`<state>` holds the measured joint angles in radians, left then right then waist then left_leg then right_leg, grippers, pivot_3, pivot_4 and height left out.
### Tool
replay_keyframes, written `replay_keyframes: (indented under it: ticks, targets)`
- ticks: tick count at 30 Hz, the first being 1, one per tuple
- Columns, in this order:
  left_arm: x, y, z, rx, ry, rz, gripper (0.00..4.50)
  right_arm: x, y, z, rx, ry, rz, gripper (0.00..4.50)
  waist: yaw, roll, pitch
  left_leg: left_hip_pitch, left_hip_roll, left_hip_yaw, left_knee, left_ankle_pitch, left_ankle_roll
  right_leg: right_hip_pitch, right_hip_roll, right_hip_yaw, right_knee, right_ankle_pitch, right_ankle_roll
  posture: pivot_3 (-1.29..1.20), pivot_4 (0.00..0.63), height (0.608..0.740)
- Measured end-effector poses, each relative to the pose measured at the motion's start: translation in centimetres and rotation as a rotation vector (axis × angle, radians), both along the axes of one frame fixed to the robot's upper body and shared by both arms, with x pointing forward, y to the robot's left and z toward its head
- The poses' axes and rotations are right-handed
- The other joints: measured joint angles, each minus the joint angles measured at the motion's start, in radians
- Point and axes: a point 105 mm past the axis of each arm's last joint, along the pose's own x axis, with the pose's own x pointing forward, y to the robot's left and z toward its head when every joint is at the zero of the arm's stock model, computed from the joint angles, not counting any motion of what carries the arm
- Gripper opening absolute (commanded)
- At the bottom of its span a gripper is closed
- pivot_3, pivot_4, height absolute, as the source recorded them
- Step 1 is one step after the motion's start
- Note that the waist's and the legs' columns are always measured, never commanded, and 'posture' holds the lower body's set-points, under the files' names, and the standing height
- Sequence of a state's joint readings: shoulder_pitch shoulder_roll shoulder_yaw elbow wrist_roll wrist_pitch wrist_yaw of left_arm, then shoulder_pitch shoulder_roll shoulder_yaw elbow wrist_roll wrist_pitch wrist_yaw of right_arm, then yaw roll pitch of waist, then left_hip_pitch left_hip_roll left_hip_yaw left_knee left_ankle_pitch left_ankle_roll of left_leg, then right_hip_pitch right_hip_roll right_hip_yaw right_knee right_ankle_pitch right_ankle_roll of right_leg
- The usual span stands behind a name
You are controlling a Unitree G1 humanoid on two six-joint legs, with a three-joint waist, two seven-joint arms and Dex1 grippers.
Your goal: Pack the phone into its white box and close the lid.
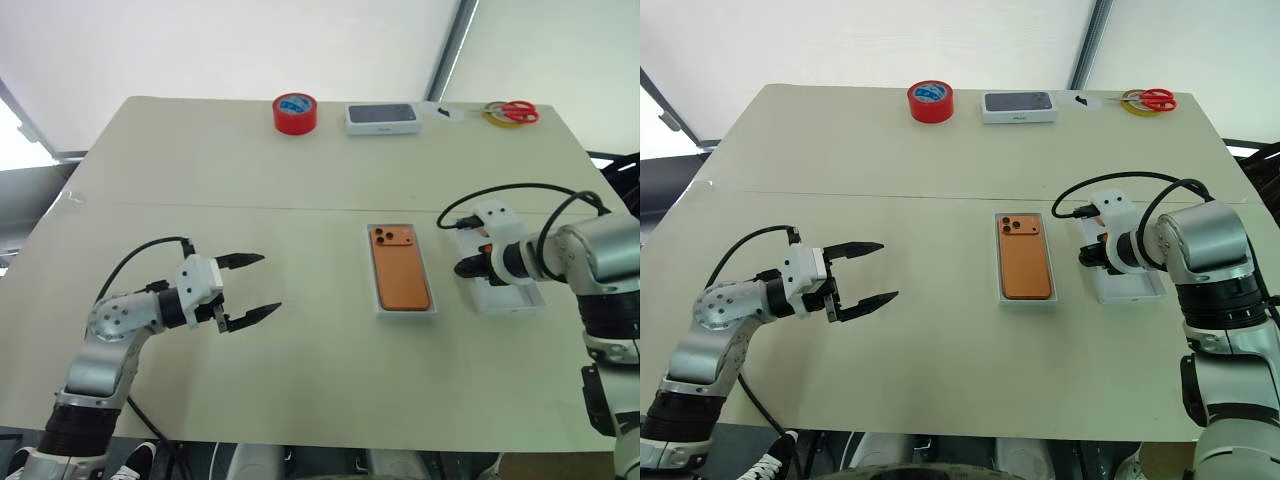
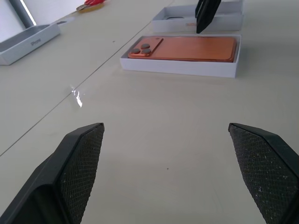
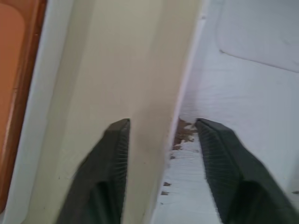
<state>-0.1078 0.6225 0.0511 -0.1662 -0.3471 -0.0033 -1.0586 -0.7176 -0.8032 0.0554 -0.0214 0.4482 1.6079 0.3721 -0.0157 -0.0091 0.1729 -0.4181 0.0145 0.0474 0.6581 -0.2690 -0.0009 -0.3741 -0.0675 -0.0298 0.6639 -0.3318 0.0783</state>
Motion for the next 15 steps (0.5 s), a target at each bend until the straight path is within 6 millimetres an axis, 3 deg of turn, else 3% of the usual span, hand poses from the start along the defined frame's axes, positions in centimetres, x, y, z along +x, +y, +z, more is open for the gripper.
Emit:
replay_keyframes:
  ticks: [1,2,15]
  targets:
    - [-0.1,0.0,0.0,0.0,0.001,0.001,4.5,0.2,-0.1,0.0,-0.002,-0.001,-0.014,0.17,0.0,0.0,0.0,0.0,0.0,0.0,0.0,0.0,0.0,0.0,0.0,0.0,0.0,0.0,0.0,0.0,0.15,0.74]
    - [-0.1,0.0,-0.1,-0.001,0.007,0.006,4.5,0.4,0.0,0.0,0.004,-0.001,-0.018,0.07,0.0,0.0,0.0,0.0,0.0,0.0,0.0,0.0,0.0,0.0,0.0,0.0,0.0,0.0,0.0,0.0,0.15,0.74]
    - [0.4,0.0,0.4,-0.014,0.007,0.018,4.5,1.4,0.5,0.0,0.05,-0.046,-0.088,0.07,-0.002,-0.001,-0.001,0.0,0.001,0.0,0.001,0.0,0.0,0.0,0.001,0.0,0.001,0.0,0.0,0.0,0.15,0.74]
